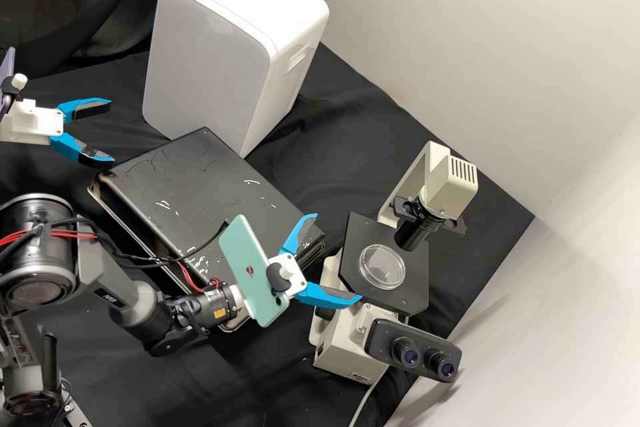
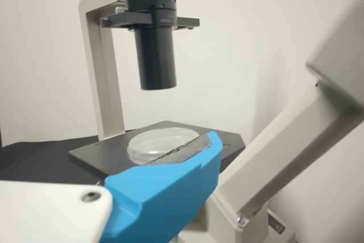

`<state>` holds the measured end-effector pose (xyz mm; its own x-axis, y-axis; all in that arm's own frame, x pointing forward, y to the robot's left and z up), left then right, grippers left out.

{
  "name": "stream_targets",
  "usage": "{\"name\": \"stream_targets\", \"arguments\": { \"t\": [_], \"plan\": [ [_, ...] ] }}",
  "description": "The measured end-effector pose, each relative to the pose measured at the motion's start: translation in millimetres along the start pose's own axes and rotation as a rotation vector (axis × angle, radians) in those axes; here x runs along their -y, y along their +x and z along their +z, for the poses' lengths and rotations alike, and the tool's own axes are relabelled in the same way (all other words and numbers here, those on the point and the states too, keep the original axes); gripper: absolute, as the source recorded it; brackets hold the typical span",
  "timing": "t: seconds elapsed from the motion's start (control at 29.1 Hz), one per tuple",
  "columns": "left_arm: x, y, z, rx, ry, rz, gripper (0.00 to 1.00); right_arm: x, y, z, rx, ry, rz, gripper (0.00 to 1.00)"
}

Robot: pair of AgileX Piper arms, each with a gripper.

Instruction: Place the petri dish on the microscope

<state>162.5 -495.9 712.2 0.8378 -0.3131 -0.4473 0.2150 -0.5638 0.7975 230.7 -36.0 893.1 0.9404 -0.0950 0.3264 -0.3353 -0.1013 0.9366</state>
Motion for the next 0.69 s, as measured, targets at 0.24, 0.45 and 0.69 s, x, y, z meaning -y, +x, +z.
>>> {"name": "stream_targets", "arguments": {
  "t": [0.24, 0.45, 0.69],
  "plan": [
    [-4.7, -1.8, 1.3, -0.012, -0.014, 0.030, 1.00, 16.6, -11.1, -5.7, -0.004, 0.045, -0.058, 1.00],
    [-12.5, -6.9, 1.7, -0.032, -0.032, 0.079, 1.00, 17.7, -11.6, -6.0, -0.004, 0.050, -0.063, 1.00],
    [-19.1, -13.2, 2.1, -0.060, -0.024, 0.125, 1.00, 17.7, -11.6, -6.0, -0.004, 0.052, -0.063, 1.00]
  ]
}}
